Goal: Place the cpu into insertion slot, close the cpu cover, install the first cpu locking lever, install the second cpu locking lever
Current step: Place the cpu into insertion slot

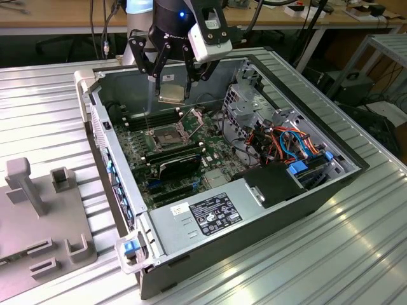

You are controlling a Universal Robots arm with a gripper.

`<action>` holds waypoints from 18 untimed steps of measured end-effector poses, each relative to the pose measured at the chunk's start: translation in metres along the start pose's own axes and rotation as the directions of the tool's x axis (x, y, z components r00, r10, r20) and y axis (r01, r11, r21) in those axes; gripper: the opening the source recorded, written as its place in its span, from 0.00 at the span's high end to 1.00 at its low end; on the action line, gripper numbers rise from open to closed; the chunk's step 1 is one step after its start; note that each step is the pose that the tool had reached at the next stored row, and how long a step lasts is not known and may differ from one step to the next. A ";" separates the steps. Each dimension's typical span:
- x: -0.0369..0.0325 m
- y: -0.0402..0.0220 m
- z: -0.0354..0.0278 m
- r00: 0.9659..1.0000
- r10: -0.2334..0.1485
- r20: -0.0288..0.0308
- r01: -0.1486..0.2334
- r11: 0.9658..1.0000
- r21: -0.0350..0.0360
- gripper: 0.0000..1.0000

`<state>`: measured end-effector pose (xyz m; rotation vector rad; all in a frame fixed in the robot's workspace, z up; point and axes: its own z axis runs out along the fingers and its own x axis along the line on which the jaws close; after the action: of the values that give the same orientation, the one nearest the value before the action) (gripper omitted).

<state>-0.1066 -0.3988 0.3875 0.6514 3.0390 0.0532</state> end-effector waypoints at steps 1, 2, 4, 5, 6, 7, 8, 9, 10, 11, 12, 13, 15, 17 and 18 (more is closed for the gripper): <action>0.0000 0.0000 0.0000 1.000 0.001 0.000 -0.001 1.000 0.000 0.45; 0.0000 0.0000 0.0000 1.000 0.007 0.000 -0.007 1.000 0.000 0.45; 0.0000 0.0000 0.0001 0.999 0.034 0.001 -0.034 0.999 0.001 0.45; 0.0000 0.0000 0.0001 0.998 0.056 0.002 -0.056 0.998 0.001 0.45; 0.0000 0.0000 0.0001 0.998 0.065 0.003 -0.065 0.998 0.002 0.45; 0.0000 0.0000 0.0001 0.997 0.073 0.003 -0.073 0.997 0.002 0.45; 0.0000 0.0000 0.0001 0.995 0.095 0.004 -0.095 0.995 0.002 0.45; 0.0000 0.0000 0.0002 0.993 0.121 0.005 -0.121 0.993 0.003 0.45; 0.0000 0.0000 0.0001 0.991 0.135 0.006 -0.135 0.991 0.003 0.45; 0.0000 0.0000 0.0001 0.989 0.146 0.006 -0.146 0.989 0.003 0.45; 0.0000 0.0000 0.0001 0.986 0.168 0.007 -0.168 0.986 0.004 0.45; 0.0000 0.0000 0.0001 0.983 0.182 0.008 -0.182 0.983 0.004 0.45; 0.0000 0.0000 0.0001 0.977 0.212 0.009 -0.212 0.977 0.004 0.45; 0.0000 0.0000 0.0001 0.971 0.239 0.010 -0.239 0.971 0.005 0.45; 0.0000 0.0000 0.0001 0.969 0.248 0.011 -0.248 0.969 0.005 0.45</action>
<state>-0.1066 -0.3988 0.3874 1.0259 2.9297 0.0462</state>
